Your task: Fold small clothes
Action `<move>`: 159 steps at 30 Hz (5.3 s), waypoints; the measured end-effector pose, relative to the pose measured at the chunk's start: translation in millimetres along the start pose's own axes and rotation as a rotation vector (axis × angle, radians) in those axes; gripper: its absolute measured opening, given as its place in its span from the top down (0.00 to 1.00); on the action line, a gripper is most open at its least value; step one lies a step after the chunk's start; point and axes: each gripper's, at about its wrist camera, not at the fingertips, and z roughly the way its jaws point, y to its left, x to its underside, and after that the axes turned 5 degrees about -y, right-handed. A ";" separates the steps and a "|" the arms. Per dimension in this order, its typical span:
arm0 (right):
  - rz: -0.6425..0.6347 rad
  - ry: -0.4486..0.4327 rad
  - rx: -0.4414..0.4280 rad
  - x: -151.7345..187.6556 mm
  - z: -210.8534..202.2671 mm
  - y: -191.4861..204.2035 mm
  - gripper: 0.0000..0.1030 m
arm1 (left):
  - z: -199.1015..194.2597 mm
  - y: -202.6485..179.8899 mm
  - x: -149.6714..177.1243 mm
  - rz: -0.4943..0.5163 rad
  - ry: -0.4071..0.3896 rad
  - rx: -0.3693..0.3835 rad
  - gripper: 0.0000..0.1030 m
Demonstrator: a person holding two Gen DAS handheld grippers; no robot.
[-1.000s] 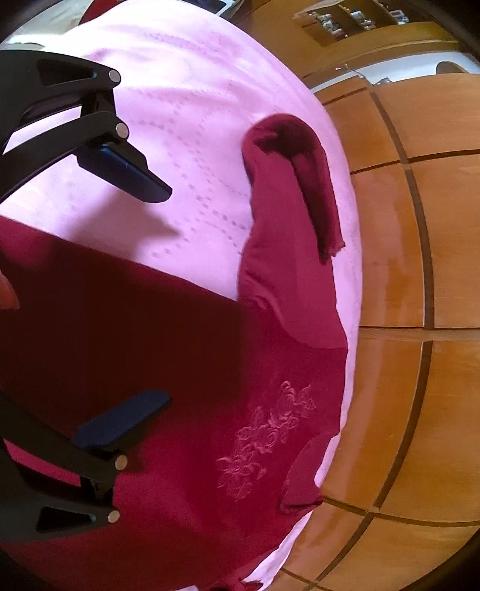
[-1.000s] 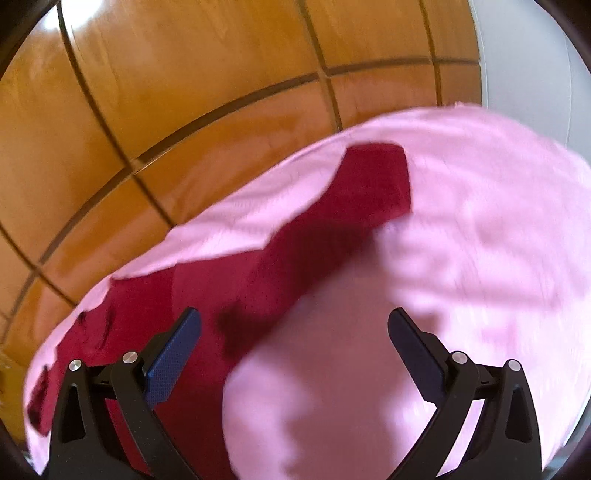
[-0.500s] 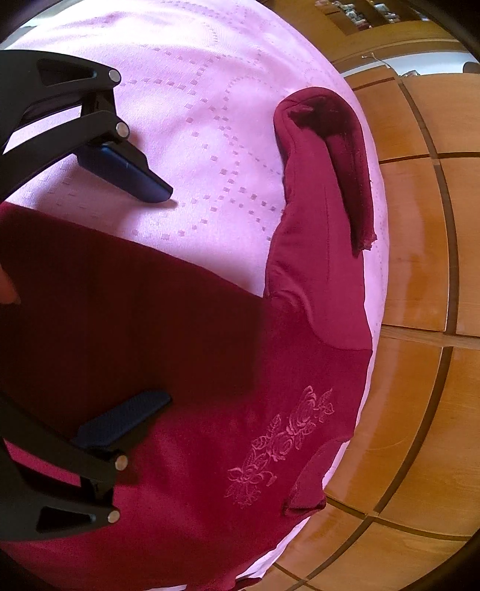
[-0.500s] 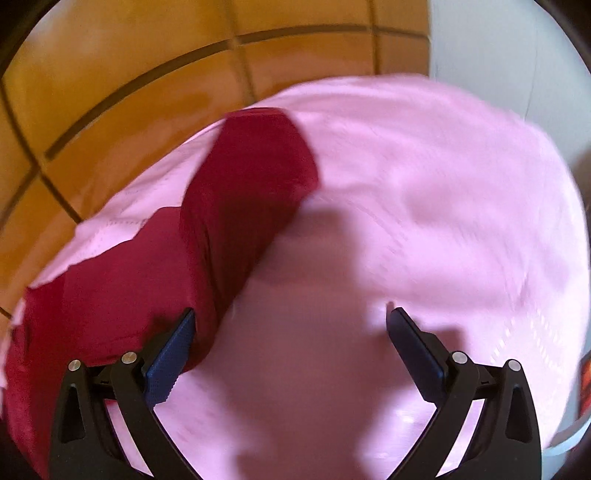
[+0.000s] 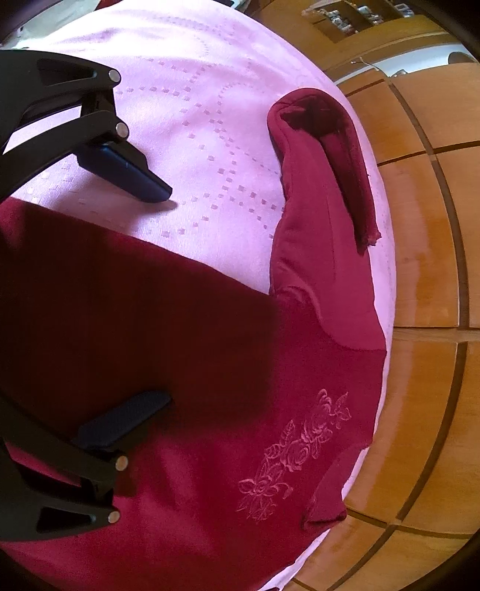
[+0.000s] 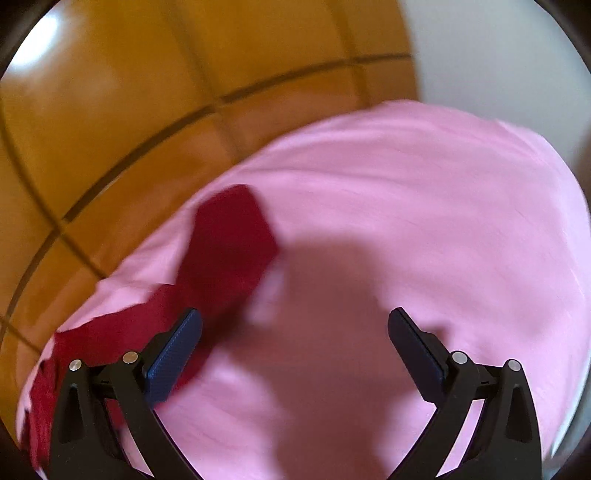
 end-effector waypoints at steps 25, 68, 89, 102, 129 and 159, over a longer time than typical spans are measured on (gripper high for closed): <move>-0.045 0.077 0.123 -33.5 111.6 57.0 0.86 | 36.3 19.0 -38.3 -0.032 -0.045 -0.006 0.02; -0.220 0.234 -0.677 153.0 -72.7 249.2 0.34 | 14.4 27.2 -51.1 -0.115 -0.055 0.124 0.02; 0.290 0.220 -0.541 97.8 -6.2 119.8 0.47 | 41.3 -83.9 -92.2 -0.031 0.005 0.379 0.98; 0.051 0.175 -0.407 116.4 12.1 143.9 0.82 | 37.8 -66.2 -71.8 0.016 -0.084 0.304 0.97; -0.087 0.109 -0.207 94.3 39.1 168.5 0.54 | 57.8 -47.8 -64.9 -0.099 -0.078 0.438 0.92; -0.532 0.221 -0.741 170.7 -91.4 366.1 0.31 | 9.5 134.9 -8.2 -0.294 -0.032 -0.392 0.02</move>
